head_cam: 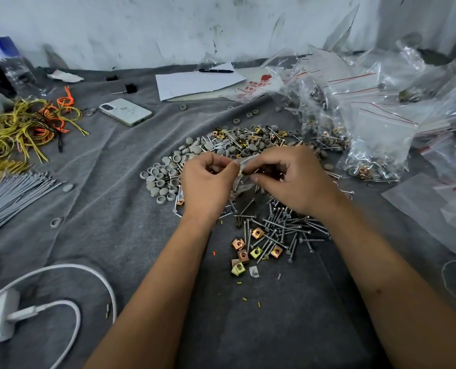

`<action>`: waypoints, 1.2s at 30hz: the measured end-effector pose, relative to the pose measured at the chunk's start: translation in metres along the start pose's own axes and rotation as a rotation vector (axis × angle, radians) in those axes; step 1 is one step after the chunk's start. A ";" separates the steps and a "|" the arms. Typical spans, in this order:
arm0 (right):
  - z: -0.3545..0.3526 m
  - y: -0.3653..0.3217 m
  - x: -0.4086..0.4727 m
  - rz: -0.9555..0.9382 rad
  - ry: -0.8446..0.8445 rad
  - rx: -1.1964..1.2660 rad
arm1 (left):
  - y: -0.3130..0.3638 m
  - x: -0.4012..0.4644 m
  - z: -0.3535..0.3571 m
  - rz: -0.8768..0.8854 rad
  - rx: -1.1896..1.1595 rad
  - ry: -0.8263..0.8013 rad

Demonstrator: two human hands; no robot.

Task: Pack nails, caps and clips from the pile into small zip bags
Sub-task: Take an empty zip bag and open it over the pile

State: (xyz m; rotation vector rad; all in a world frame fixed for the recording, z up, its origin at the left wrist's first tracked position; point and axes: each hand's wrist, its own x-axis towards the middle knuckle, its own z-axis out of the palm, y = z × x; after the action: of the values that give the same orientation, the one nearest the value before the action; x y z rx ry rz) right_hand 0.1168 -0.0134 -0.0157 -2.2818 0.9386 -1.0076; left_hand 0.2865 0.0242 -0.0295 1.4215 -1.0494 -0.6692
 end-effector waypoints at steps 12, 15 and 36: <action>-0.017 0.013 0.001 0.170 0.202 -0.141 | -0.004 0.004 0.000 -0.072 -0.106 0.007; -0.023 0.023 -0.002 0.218 0.030 -0.279 | -0.004 0.004 -0.001 -0.071 -0.106 0.035; -0.010 0.013 0.001 0.208 -0.208 -0.475 | 0.001 0.008 -0.004 -0.097 -0.096 0.077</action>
State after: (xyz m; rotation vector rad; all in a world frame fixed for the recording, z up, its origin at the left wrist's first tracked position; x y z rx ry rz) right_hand 0.1044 -0.0240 -0.0176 -2.5282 1.4049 -0.4813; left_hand 0.2928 0.0189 -0.0265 1.4101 -0.8815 -0.7204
